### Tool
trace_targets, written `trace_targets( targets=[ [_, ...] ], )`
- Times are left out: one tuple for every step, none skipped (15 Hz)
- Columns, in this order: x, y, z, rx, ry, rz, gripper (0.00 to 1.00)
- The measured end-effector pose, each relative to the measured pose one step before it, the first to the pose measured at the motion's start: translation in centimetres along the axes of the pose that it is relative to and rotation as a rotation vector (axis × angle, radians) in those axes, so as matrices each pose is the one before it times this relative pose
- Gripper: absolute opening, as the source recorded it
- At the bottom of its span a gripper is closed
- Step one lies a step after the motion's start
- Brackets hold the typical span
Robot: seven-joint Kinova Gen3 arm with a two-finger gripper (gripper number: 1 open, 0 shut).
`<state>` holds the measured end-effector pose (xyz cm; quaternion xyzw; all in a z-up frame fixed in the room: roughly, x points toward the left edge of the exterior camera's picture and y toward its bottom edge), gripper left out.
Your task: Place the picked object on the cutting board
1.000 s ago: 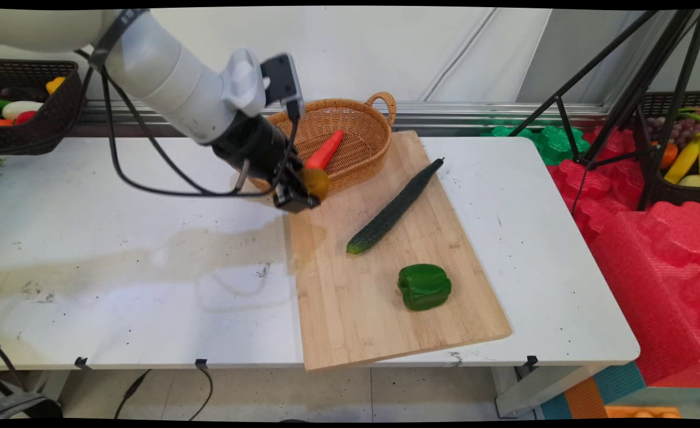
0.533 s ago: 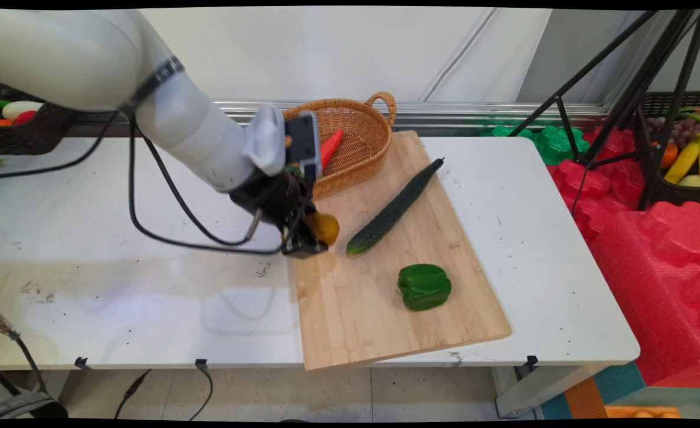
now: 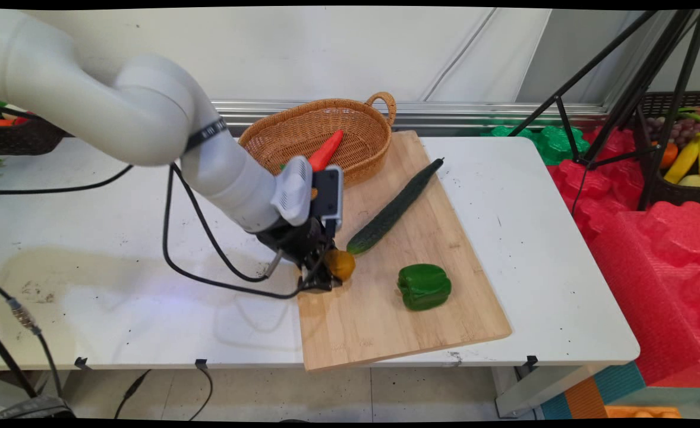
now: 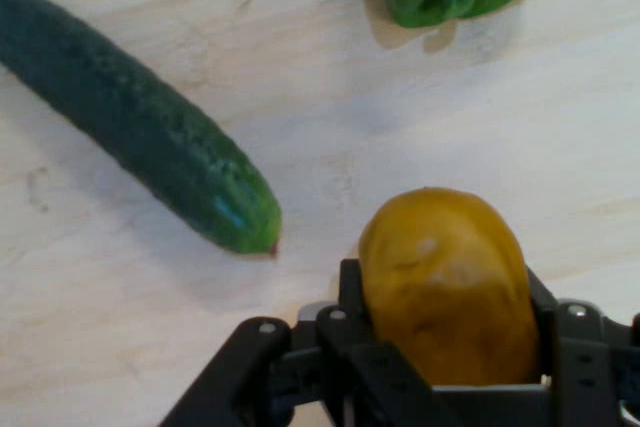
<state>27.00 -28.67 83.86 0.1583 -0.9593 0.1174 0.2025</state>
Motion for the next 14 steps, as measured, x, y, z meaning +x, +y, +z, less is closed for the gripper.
trace_targets(
  targets=[
    [-0.007,0.076,0.458,-0.00293,0.00059,0.00844,0.0],
    [-0.025,0.1,0.639,-0.0037,0.00074,0.01094,0.0],
    [-0.035,0.103,0.684,-0.00359,0.0009,0.01119,0.0],
    [-0.041,0.079,0.611,-0.00302,0.00099,0.01057,0.0],
    [-0.032,0.087,0.473,-0.00318,0.00118,0.00851,0.0],
    [-0.027,0.091,0.442,-0.00361,0.00116,0.00815,0.0],
    [-0.029,0.153,0.509,-0.00623,0.00231,0.0101,0.0],
    [-0.034,0.108,0.306,-0.00369,0.00211,0.0061,0.0],
    [-0.018,0.062,0.178,-0.00185,0.00125,0.00405,0.0],
    [-0.032,0.065,0.205,-0.00149,0.00228,0.00322,0.0],
    [-0.029,0.048,0.167,-0.00057,0.00254,0.00238,1.0],
    [-0.055,0.027,0.109,0.00095,0.00348,-0.00003,1.0],
    [-0.043,0.014,0.038,0.00047,0.00221,0.00076,1.0],
    [-0.019,0.005,0.002,0.00064,0.0021,0.0013,1.0]
  ],
)
